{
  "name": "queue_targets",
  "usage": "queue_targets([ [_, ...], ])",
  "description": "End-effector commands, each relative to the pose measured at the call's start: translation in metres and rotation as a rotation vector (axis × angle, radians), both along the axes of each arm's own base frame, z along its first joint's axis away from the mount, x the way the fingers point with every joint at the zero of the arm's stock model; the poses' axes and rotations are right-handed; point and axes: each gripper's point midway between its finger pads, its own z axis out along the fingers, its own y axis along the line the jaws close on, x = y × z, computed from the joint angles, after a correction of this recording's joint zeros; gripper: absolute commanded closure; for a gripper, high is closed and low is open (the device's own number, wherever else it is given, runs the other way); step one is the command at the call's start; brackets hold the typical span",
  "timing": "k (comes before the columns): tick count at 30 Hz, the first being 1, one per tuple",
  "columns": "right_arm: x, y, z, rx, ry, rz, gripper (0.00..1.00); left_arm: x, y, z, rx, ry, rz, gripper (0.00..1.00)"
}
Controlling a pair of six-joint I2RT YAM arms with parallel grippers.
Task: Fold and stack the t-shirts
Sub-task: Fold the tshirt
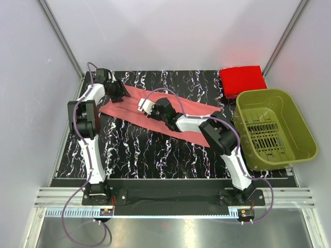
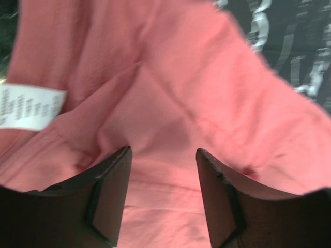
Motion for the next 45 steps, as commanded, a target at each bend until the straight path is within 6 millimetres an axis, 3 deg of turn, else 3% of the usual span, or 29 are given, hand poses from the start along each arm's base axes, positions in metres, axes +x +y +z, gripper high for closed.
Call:
queue_targets([
  [1,0.003,-0.007,0.09,0.111,-0.094,-0.058,0.6,0.025,-0.022,0.072,-0.127,-0.194,-0.054,0.41],
  [3,-0.004,-0.019,0.111,0.151,-0.089,-0.097,0.57,0.018,-0.038,0.085,-0.18,-0.203,-0.06,0.41],
  [4,-0.005,-0.027,0.119,0.168,-0.093,-0.133,0.57,0.007,-0.043,0.073,-0.18,-0.166,-0.062,0.4],
  [6,-0.014,-0.041,0.141,0.236,-0.08,-0.194,0.59,-0.004,-0.056,0.07,-0.16,-0.157,-0.081,0.41],
  [7,-0.015,-0.052,0.145,0.245,-0.069,-0.241,0.59,-0.02,-0.057,0.049,-0.165,-0.113,-0.082,0.41],
  [8,-0.023,-0.059,0.163,0.275,-0.067,-0.256,0.59,-0.027,-0.062,0.051,-0.184,-0.121,-0.081,0.41],
  [9,-0.029,-0.063,0.167,0.297,-0.031,-0.271,0.61,-0.031,-0.077,0.048,-0.191,-0.136,-0.105,0.41],
  [13,-0.048,-0.091,0.197,0.416,0.075,-0.398,0.67,-0.064,-0.077,0.008,-0.131,-0.013,-0.064,0.4],
  [14,-0.05,-0.095,0.217,0.474,0.096,-0.428,0.69,-0.066,-0.073,-0.002,-0.102,0.01,-0.046,0.4],
  [15,-0.054,-0.108,0.204,0.476,0.21,-0.504,0.7,-0.069,-0.068,-0.007,-0.085,0.04,-0.029,0.4],
  [16,-0.054,-0.105,0.219,0.509,0.247,-0.494,0.73,-0.069,-0.063,-0.015,-0.06,0.059,-0.016,0.39],
  [20,-0.058,-0.112,0.22,0.513,0.314,-0.553,0.81,-0.049,-0.042,-0.022,0.006,0.061,0.044,0.37],
  [22,-0.058,-0.119,0.222,0.535,0.316,-0.604,0.81,-0.03,-0.031,-0.009,0.063,0.054,0.059,0.36],
  [23,-0.06,-0.124,0.226,0.547,0.311,-0.62,0.81,-0.025,-0.023,-0.023,0.105,0.082,0.064,0.35],
  [24,-0.062,-0.128,0.225,0.547,0.318,-0.638,0.81,-0.007,-0.016,-0.007,0.108,0.053,0.072,0.35],
  [25,-0.064,-0.133,0.234,0.564,0.305,-0.648,0.8,0.001,-0.014,-0.018,0.103,0.066,0.066,0.35],
  [28,-0.075,-0.14,0.245,0.571,0.306,-0.638,0.79,0.037,-0.013,0.013,0.1,-0.042,0.031,0.34],
  [31,-0.082,-0.149,0.254,0.585,0.293,-0.64,0.79,0.042,-0.046,0.06,0.04,-0.138,-0.095,0.35],
  [32,-0.084,-0.151,0.257,0.595,0.294,-0.643,0.78,0.036,-0.056,0.071,0.042,-0.152,-0.118,0.35],
  [33,-0.087,-0.153,0.259,0.599,0.296,-0.642,0.78,0.02,-0.076,0.06,0.041,-0.132,-0.157,0.35],
  [34,-0.091,-0.157,0.266,0.617,0.288,-0.644,0.78,0.01,-0.085,0.091,0.042,-0.192,-0.158,0.35],
  [35,-0.095,-0.163,0.264,0.618,0.301,-0.671,0.78,-0.012,-0.105,0.07,0.033,-0.168,-0.189,0.35],
  [36,-0.098,-0.169,0.265,0.632,0.308,-0.706,0.78,-0.024,-0.117,0.073,0.015,-0.187,-0.203,0.35],
  [37,-0.102,-0.18,0.269,0.65,0.302,-0.748,0.78,-0.038,-0.134,0.098,-0.034,-0.237,-0.219,0.35],
  [38,-0.107,-0.183,0.267,0.665,0.324,-0.762,0.78,-0.054,-0.164,0.097,-0.055,-0.249,-0.279,0.35],
  [40,-0.124,-0.192,0.267,0.68,0.353,-0.763,0.79,-0.082,-0.187,0.09,-0.03,-0.216,-0.327,0.37],
  [41,-0.13,-0.194,0.269,0.7,0.371,-0.761,0.8,-0.1,-0.21,0.085,-0.026,-0.198,-0.382,0.39],
  [43,-0.148,-0.203,0.276,0.718,0.396,-0.744,0.83,-0.116,-0.231,0.086,-0.046,-0.198,-0.412,0.43],
  [45,-0.162,-0.211,0.278,0.729,0.423,-0.745,0.88,-0.132,-0.253,0.08,-0.044,-0.194,-0.447,0.54],
])
